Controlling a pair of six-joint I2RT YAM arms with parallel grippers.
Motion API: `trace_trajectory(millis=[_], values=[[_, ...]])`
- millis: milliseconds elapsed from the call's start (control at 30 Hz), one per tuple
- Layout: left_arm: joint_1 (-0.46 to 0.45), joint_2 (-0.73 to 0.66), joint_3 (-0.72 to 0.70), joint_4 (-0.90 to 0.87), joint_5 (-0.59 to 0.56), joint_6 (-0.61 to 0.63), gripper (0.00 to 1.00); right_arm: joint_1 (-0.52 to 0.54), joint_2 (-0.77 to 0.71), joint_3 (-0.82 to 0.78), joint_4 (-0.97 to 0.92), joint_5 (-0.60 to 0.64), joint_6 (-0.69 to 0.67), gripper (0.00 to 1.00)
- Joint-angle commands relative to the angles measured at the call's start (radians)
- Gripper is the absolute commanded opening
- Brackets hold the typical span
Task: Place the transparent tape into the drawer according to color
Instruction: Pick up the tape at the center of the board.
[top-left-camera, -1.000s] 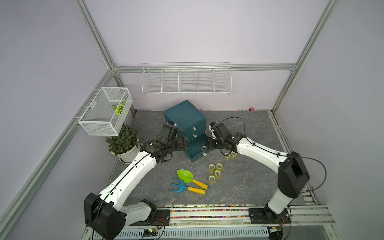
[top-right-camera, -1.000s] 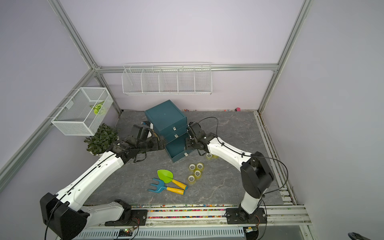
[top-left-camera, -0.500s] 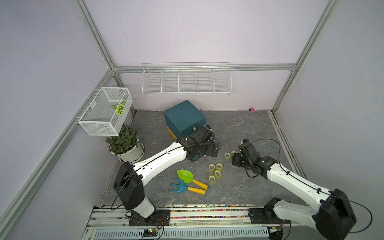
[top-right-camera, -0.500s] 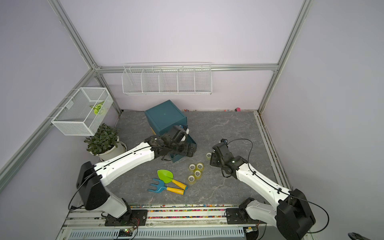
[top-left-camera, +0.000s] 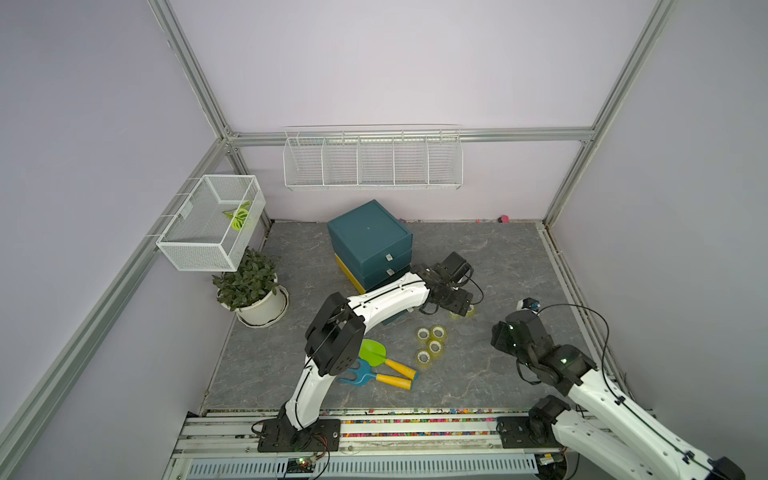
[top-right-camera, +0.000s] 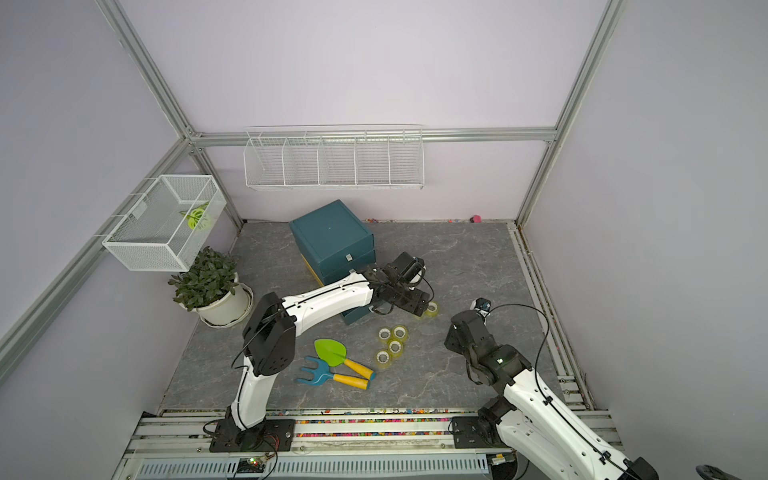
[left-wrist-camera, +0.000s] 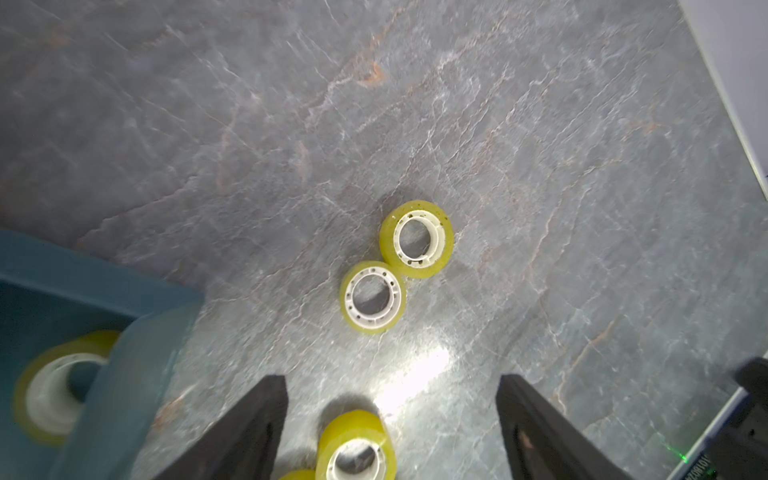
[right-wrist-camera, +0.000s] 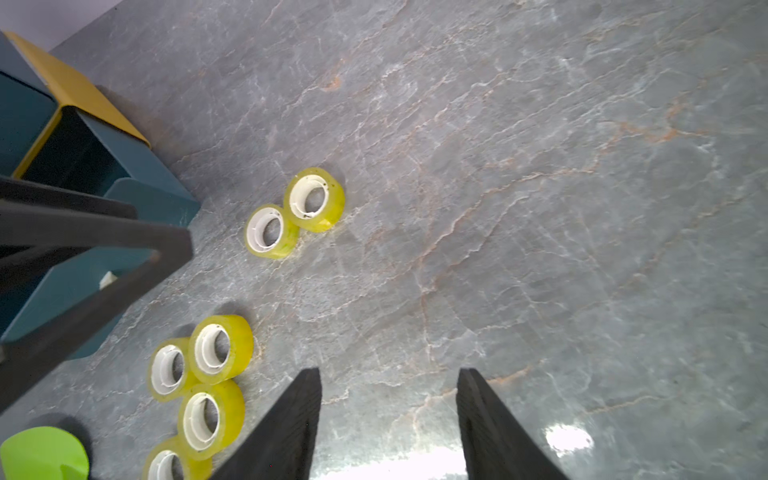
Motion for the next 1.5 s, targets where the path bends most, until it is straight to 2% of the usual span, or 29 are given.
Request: trace_trajectory(millis=[0,333,967,1233,1467], values=[[-0.009,0.043,0.042,-0.037,0.031,0.025,0.81,-0.008,-0.009,-0.016,-0.038,0.041,0.015,0.58],[-0.026,0.131,0.070,-0.076,0.008,0.034,0.78,-0.022,-0.027,-0.017,-0.034,0.045,0.011,0.58],[-0.026,0.326,0.275,-0.173,-0.098,0.048,0.63,-0.034,-0.083,0.011,-0.065,0.074,0.002,0.58],[-0.027,0.316,0.249,-0.161,-0.107,0.044,0.50,-0.036,-0.086,0.015,-0.060,0.079,0.001,0.58],[-0.028,0.167,0.229,-0.141,-0.106,0.041,0.46,-0.038,-0.076,0.016,-0.054,0.075,0.003,0.58]])
